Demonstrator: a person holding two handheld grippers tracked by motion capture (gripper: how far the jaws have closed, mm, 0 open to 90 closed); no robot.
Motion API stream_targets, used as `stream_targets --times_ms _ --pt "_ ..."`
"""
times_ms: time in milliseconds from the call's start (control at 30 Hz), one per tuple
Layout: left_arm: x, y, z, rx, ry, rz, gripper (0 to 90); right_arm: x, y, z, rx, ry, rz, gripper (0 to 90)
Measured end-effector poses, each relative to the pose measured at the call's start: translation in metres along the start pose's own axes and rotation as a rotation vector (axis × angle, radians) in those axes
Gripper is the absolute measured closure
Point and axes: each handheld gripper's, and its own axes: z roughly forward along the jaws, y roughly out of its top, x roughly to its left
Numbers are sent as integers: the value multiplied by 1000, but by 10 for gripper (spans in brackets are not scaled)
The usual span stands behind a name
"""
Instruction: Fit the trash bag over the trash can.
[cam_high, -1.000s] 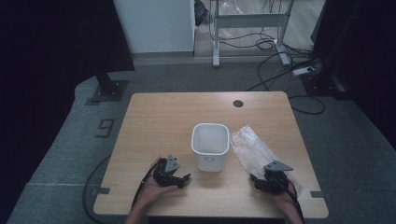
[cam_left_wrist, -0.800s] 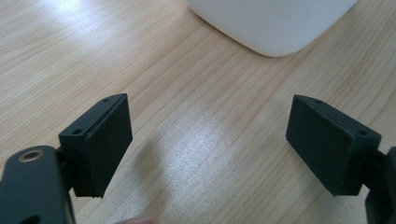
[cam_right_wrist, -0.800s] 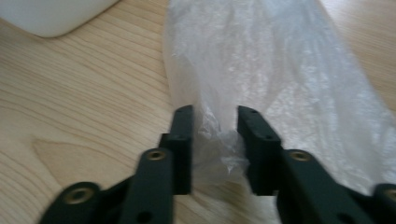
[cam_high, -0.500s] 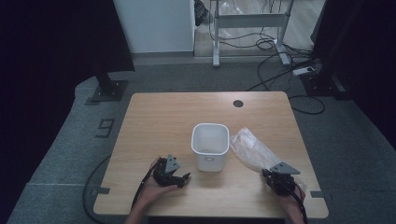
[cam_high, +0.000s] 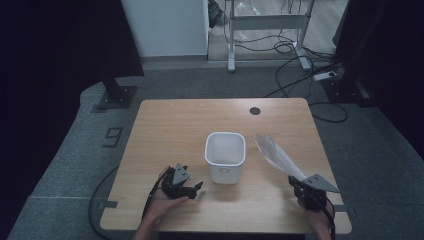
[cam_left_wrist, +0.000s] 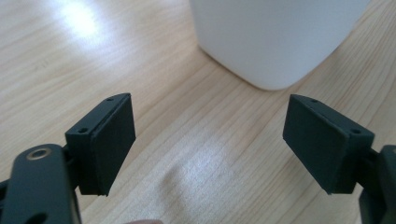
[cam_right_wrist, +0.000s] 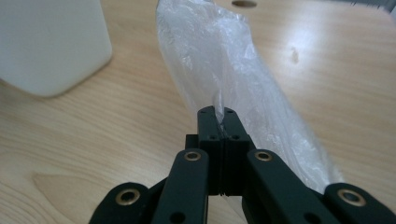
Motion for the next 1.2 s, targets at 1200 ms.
stream_targets --times_ms 1200 --pt "24 78 -64 -187 5 -68 303 42 101 -76 -248 77 -133 886"
